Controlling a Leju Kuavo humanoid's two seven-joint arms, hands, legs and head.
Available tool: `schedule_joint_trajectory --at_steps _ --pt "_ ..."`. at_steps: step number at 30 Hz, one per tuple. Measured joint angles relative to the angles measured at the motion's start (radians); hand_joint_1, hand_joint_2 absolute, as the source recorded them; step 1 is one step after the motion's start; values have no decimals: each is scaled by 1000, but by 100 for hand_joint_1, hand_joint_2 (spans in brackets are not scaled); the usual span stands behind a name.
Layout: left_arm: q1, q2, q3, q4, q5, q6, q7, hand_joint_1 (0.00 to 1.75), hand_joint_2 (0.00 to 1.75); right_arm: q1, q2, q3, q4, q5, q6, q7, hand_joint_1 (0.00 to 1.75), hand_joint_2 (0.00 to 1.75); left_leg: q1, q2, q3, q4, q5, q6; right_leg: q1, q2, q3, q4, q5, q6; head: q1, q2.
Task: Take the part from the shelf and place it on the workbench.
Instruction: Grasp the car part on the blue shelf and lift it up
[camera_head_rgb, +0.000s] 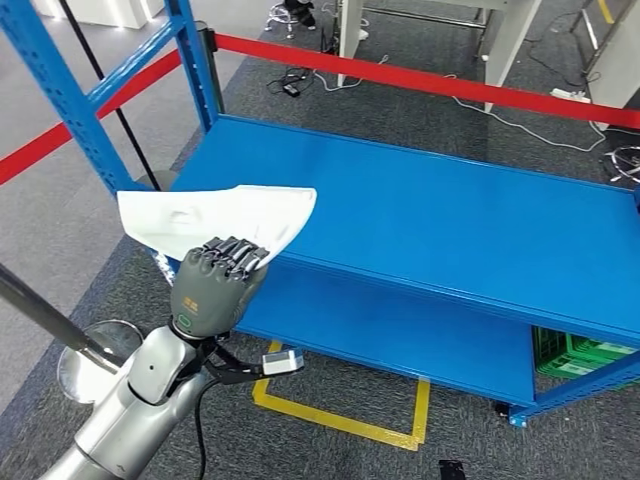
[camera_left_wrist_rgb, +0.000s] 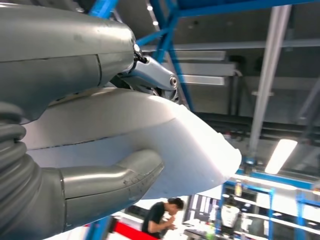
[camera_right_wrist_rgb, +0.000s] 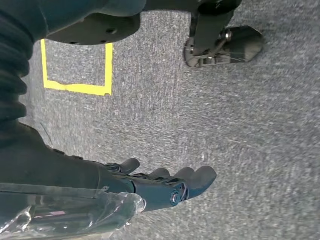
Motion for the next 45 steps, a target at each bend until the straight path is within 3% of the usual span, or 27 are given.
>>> schedule_joint_trajectory --at_steps 2,3,4,6,8,10,11,12,14,17,18,19,20,23,25,28,30,32,33,34,35,37,39,42,44,45 --pt "1 0 0 3 0 0 3 175 175 3 0 0 0 -1 -4 -3 0 175 -4 -18 -1 0 1 6 4 20 -66 139 -56 -5 3 0" --pt "1 1 0 5 0 0 4 175 175 5 0 0 0 -2 -7 -6 0 175 -6 -28 -1 1 2 7 7 23 -87 177 -61 -8 4 0" --pt "2 1 0 6 0 0 5 175 175 6 0 0 0 -4 -10 -8 0 175 -9 -38 0 1 2 8 10 25 -89 174 -46 -13 4 0" --pt "3 2 0 8 0 0 5 175 175 6 0 0 0 -6 -13 -10 0 175 -11 -60 2 1 2 8 14 41 -43 62 27 -25 4 0" --pt "2 1 0 8 0 1 5 175 175 5 0 0 0 -7 -14 -12 0 175 -14 -78 1 4 2 4 13 72 14 -62 76 -34 4 0" --pt "2 2 -1 8 0 1 5 175 175 4 0 0 0 -2 -13 -14 0 175 -13 -91 -6 5 5 -5 13 85 33 -102 79 -36 3 0" --pt "3 3 -1 8 0 0 5 175 175 3 0 0 0 1 -14 -14 0 175 -11 -98 -9 3 7 -10 14 79 33 -105 81 -38 3 0" --pt "4 4 -1 8 0 0 6 175 175 3 0 1 0 5 -16 -15 0 175 -10 -99 -11 4 6 -16 13 73 34 -107 83 -43 3 0" --pt "3 7 -1 8 0 0 6 175 175 1 1 1 0 8 -20 -15 0 175 -11 -75 -30 42 -23 -28 9 60 35 -114 88 -52 -4 0" --pt "1 8 -3 8 0 0 6 175 175 3 2 2 0 9 -22 -15 0 175 -8 -26 -120 225 -113 -44 7 35 36 -115 88 -57 -12 0" --pt "2 8 -4 8 0 0 6 175 175 4 2 2 0 9 -21 -14 0 175 -6 -20 -144 272 -125 -47 7 26 36 -115 87 -57 -12 0" --pt "2 8 -4 8 0 -1 6 175 175 4 2 2 0 9 -21 -14 0 175 -3 -18 -151 284 -118 -49 6 17 36 -115 87 -56 -12 0" --pt "2 9 -4 9 0 -1 6 175 175 4 2 2 0 9 -20 -14 0 175 -1 -15 -138 257 -92 -50 6 10 37 -115 86 -55 -12 0" --pt "-1 9 -4 9 0 -1 6 175 175 1 2 2 0 9 -19 -14 0 175 -1 21 -38 63 -5 -47 9 -8 41 -113 80 -44 -14 0" --pt "-2 9 -4 9 0 -1 6 175 175 2 2 2 0 9 -19 -14 0 175 -5 34 -12 6 5 -35 15 -18 42 -112 78 -33 -14 0" --pt "0 11 -4 9 0 -2 6 175 175 1 2 2 0 9 -19 -14 0 175 -6 15 -15 1 8 -11 12 -22 41 -109 70 -16 -10 0" --pt "-1 10 -4 9 0 -2 6 175 175 0 2 3 0 9 -19 -14 0 175 -4 3 -14 -2 12 1 10 3 11 -41 26 -9 -5 0" --pt "-1 9 -5 9 0 -2 6 175 175 2 2 3 0 9 -19 -13 0 175 -6 -11 -14 -2 11 7 10 21 -53 97 -38 -9 -2 0" --pt "-1 9 -5 9 0 -2 6 175 175 4 2 3 0 9 -19 -13 0 175 -7 -18 -15 -2 11 9 11 24 -81 154 -55 -10 -1 0" --pt "0 9 -5 10 0 -2 6 175 175 5 2 3 0 9 -19 -13 0 175 -8 -27 -14 -1 11 9 11 25 -94 176 -54 -11 -1 0" --pt "0 9 -5 10 0 -2 6 175 175 5 2 3 0 9 -19 -13 0 175 -9 -35 -13 -1 11 9 11 26 -88 158 -32 -13 -1 0" --pt "0 9 -5 10 0 -2 6 175 175 4 2 3 0 9 -18 -13 0 175 -8 -52 -10 0 10 7 9 39 -29 29 37 -17 -1 0" --pt "-3 9 -5 10 0 -3 6 175 175 3 2 3 0 10 -16 -13 0 175 -9 -66 -14 5 10 -1 6 62 26 -82 74 -22 -1 0" --pt "-4 10 -6 10 0 -3 6 175 175 2 2 3 0 10 -13 -13 0 175 -6 -80 -21 3 16 -18 8 65 34 -102 78 -32 -2 0" --pt "-5 12 -5 10 0 -3 6 175 175 1 2 3 0 11 -12 -14 0 175 -5 -66 -32 22 0 -29 7 55 35 -107 82 -44 -5 0" --pt "-7 12 -5 10 0 -3 6 175 175 0 3 3 0 12 -12 -14 0 175 -6 -52 -50 60 -23 -34 5 48 36 -109 84 -49 -7 0"
